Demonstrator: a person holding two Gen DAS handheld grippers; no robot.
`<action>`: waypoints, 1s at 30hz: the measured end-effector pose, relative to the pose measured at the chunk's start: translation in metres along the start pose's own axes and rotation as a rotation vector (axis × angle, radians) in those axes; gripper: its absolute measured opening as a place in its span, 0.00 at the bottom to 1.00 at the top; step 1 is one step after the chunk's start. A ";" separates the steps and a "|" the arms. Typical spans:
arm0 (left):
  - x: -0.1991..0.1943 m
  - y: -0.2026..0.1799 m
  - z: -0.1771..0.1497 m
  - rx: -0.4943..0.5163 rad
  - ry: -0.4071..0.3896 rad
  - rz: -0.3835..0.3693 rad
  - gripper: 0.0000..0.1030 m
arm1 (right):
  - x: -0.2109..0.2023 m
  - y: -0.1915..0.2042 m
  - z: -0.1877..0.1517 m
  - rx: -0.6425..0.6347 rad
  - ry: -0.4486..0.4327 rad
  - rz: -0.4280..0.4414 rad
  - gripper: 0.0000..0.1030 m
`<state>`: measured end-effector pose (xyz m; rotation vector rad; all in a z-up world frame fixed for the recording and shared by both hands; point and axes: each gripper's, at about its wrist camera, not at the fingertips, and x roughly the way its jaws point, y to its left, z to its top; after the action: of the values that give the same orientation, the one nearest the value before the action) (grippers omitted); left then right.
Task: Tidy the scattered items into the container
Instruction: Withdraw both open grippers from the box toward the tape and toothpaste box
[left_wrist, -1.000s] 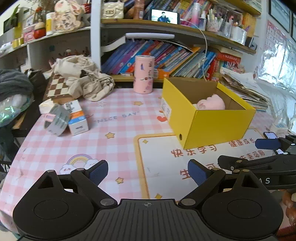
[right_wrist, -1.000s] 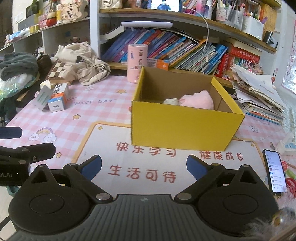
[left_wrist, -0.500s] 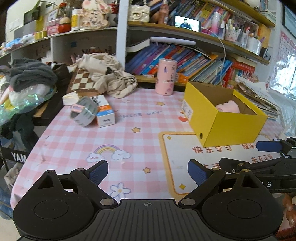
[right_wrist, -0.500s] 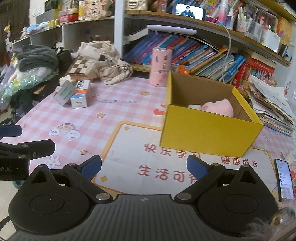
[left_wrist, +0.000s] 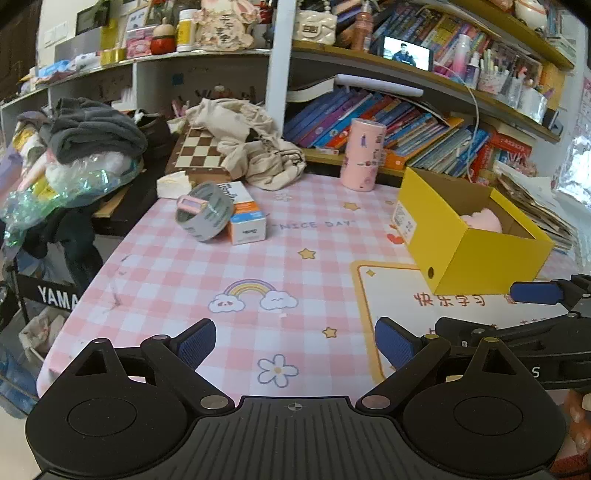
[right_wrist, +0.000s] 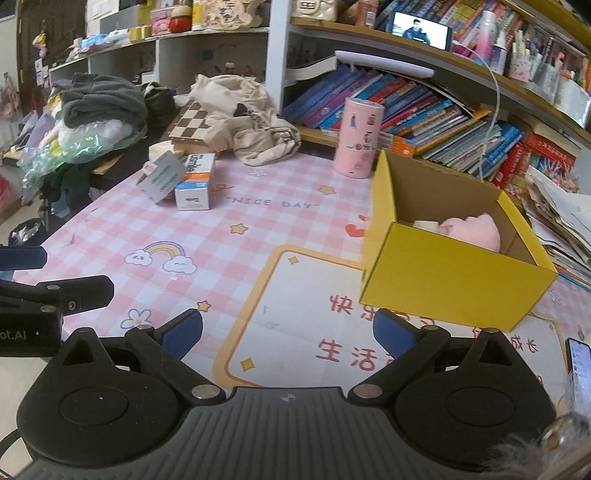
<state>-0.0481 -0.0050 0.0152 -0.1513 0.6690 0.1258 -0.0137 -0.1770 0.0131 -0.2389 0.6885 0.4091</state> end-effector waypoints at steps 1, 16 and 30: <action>0.000 0.002 0.000 -0.004 0.001 0.003 0.92 | 0.001 0.002 0.001 -0.005 0.001 0.005 0.97; 0.019 0.022 0.004 -0.084 0.019 0.034 0.92 | 0.031 0.020 0.016 -0.087 0.038 0.060 0.97; 0.061 0.039 0.030 -0.137 0.043 0.094 0.92 | 0.090 0.022 0.051 -0.138 0.070 0.125 0.97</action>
<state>0.0117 0.0432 -0.0036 -0.2549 0.7108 0.2594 0.0685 -0.1138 -0.0094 -0.3433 0.7468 0.5714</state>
